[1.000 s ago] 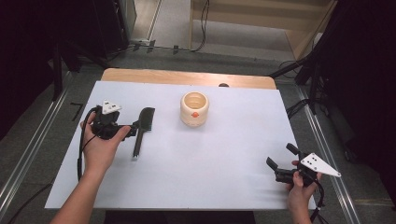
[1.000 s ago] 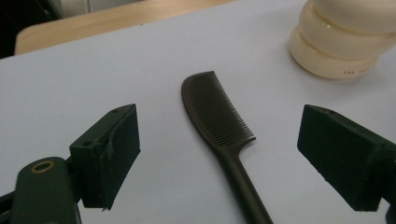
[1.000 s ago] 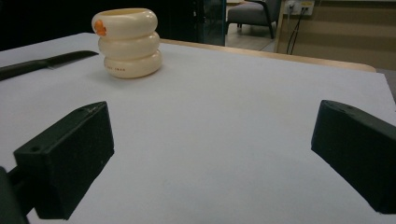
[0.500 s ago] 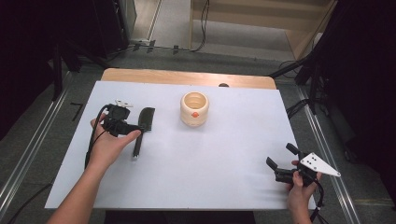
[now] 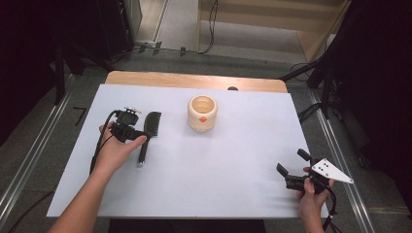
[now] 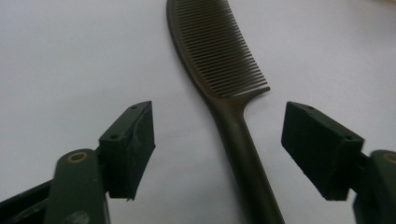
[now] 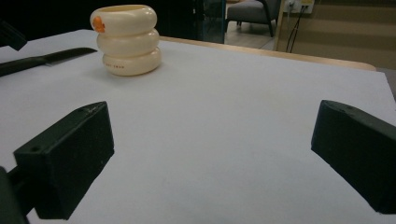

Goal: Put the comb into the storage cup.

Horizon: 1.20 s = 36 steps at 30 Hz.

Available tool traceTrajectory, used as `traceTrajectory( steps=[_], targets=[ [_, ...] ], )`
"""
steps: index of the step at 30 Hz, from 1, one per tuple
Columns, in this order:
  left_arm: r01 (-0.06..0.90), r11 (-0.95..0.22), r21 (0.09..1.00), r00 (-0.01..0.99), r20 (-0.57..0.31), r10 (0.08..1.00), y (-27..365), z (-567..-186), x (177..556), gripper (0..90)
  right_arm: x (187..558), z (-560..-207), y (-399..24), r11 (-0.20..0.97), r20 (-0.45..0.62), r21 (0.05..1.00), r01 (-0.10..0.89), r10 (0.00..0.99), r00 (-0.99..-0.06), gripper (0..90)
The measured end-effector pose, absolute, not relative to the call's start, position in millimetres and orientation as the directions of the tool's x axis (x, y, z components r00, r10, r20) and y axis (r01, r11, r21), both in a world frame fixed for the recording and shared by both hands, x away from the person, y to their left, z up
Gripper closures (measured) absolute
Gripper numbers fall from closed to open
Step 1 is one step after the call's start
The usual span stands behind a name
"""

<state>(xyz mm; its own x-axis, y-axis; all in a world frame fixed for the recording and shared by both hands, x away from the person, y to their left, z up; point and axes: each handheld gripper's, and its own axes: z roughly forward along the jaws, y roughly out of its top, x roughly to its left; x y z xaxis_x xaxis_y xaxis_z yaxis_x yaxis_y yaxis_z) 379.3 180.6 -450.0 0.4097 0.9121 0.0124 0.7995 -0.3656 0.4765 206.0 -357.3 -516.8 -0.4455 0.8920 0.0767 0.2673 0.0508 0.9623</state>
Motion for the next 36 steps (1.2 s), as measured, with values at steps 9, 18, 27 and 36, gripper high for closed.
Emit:
traceTrajectory(
  steps=[9, 18, 27, 36],
  targets=[
    [0.824, -0.365, 0.433, 0.406, -0.002, 0.914, 176, -456, 381, 45.8, 206, -517, -357, 0.052, 0.074, 0.963, 0.266, 0.892, -0.446, 0.0],
    [0.852, -0.345, 0.393, 0.392, -0.043, 0.919, 174, -459, 384, 55.6, 206, -517, -356, 0.053, 0.074, 0.962, 0.267, 0.893, -0.444, 0.0],
    [0.877, -0.32, 0.357, 0.361, -0.05, 0.931, 173, -464, 388, 57.2, 207, -517, -356, 0.057, 0.07, 0.962, 0.268, 0.894, -0.443, 0.0],
    [0.891, -0.308, 0.333, 0.346, -0.059, 0.936, 170, -469, 392, 60.1, 207, -517, -356, 0.058, 0.069, 0.961, 0.269, 0.896, -0.44, 0.0]
  ],
)
